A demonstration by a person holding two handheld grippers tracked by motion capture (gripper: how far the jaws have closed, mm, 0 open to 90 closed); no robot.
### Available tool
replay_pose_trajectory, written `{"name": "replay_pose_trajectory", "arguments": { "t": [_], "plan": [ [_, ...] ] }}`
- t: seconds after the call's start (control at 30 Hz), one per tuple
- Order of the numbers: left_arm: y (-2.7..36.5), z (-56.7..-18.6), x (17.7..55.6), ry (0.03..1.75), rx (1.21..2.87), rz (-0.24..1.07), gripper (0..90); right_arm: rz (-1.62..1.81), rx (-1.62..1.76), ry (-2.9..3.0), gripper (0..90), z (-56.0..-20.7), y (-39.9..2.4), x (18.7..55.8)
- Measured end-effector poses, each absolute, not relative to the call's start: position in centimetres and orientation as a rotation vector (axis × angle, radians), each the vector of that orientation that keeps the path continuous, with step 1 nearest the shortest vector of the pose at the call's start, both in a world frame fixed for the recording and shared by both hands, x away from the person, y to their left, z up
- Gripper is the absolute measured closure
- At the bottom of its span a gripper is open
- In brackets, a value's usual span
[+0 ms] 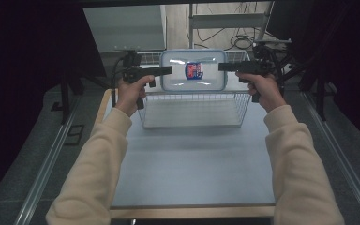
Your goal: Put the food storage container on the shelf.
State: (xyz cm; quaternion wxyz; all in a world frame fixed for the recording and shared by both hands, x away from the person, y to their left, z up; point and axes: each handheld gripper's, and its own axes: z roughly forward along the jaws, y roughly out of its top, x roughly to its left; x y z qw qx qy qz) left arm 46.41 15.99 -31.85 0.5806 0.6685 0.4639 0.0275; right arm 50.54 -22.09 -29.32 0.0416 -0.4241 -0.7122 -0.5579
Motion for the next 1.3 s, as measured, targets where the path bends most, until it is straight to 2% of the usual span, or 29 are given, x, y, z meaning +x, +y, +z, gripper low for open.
{"name": "replay_pose_trajectory", "arguments": {
  "t": [0.5, 0.87, 0.97, 1.17, 1.3],
  "plan": [
    [15.9, -32.3, 48.7, 1.159, 1.507, 0.014, 42.8, -1.68, -1.426, -2.101, 47.9, -30.0, -21.6, 52.4],
    [15.4, -33.2, 50.9, 1.247, 1.477, -0.002, 33.2, -1.595, -1.646, -2.054, 42.3, -30.6, -20.8, 53.4],
    [15.2, -33.5, 51.1, 1.256, 1.471, -0.03, 26.2, -1.605, -1.678, -2.014, 40.8, -30.9, -20.7, 53.3],
    [15.2, -33.0, 50.6, 1.24, 1.445, 0.015, 20.1, -1.713, -1.706, -1.976, 36.9, -30.9, -21.1, 52.8],
    [15.7, -32.1, 49.6, 1.211, 1.439, 0.065, 19.3, -1.766, -1.654, -2.0, 35.4, -30.7, -21.7, 52.1]
  ]
}}
